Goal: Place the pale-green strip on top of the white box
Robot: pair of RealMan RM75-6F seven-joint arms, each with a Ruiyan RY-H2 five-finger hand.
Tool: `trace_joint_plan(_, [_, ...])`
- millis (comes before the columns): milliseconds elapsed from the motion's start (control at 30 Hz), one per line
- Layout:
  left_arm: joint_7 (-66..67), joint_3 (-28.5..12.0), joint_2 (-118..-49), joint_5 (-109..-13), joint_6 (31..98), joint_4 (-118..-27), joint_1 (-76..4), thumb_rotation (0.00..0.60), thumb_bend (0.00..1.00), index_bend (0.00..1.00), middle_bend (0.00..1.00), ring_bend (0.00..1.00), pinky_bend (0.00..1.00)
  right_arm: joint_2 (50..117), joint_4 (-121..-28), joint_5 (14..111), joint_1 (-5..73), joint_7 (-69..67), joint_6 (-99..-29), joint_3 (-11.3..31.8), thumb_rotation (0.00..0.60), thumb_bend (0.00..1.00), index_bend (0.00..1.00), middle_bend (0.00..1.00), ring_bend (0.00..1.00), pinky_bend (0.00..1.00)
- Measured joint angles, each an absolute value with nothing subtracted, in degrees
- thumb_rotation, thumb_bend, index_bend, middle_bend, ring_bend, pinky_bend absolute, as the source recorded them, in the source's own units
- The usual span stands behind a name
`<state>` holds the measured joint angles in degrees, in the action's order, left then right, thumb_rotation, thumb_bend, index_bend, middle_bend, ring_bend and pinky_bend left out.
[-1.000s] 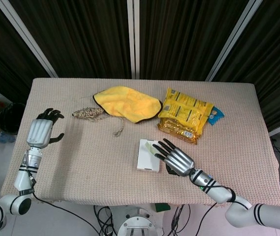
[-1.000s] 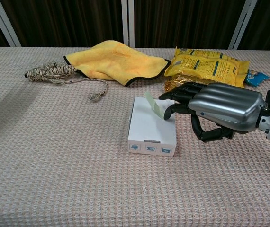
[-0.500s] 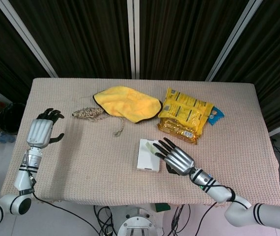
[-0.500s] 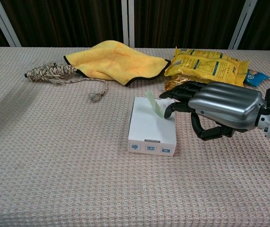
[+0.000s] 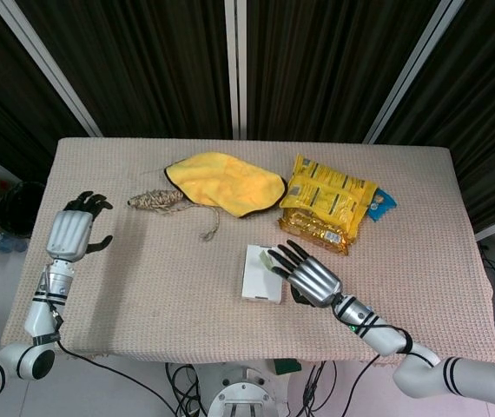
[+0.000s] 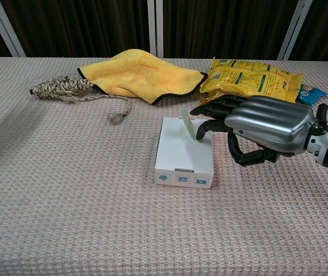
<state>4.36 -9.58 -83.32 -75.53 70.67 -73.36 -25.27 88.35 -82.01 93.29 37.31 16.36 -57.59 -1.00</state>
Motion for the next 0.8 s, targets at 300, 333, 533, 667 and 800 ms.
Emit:
trace_joint_plan(300, [4.3, -9.6, -83.1, -75.4, 70.5, -73.3, -25.2, 0.600, 0.16, 0.34, 0.23, 0.15, 0.30, 90.3, -80.1, 92.3, 38.2, 16.3, -56.0, -0.4, 0.324, 0.97, 0.24, 0.00, 0.00, 0.00])
trace_joint_plan(333, [4.3, -9.6, -83.0, -75.3, 70.5, -73.3, -25.2, 0.600, 0.16, 0.34, 0.23, 0.15, 0.30, 90.4, -79.9, 92.2, 38.3, 16.4, -55.9, -0.4, 0.323, 0.97, 0.24, 0.00, 0.00, 0.00])
trace_joint_plan(533, [3.9, -9.6, -82.9, -75.3, 70.4, -73.2, -25.1, 0.600, 0.16, 0.34, 0.23, 0.15, 0.30, 90.6, -79.7, 92.1, 38.3, 16.2, -55.9, -0.6, 0.328, 0.97, 0.25, 0.00, 0.00, 0.00])
trace_joint_plan(667, [3.8, -9.6, -82.9, -75.4, 70.4, -73.1, -25.1, 0.600, 0.16, 0.34, 0.23, 0.15, 0.30, 90.5, -79.9, 92.5, 38.3, 15.8, -56.5, -0.8, 0.326, 0.97, 0.26, 0.00, 0.00, 0.00])
trace_joint_plan(800, [3.8, -9.5, -82.9, -75.4, 70.4, -73.1, -25.1, 0.600, 0.16, 0.34, 0.23, 0.15, 0.30, 90.3, -80.1, 93.4, 38.2, 15.0, -57.7, -0.9, 0.325, 0.97, 0.26, 0.00, 0.00, 0.00])
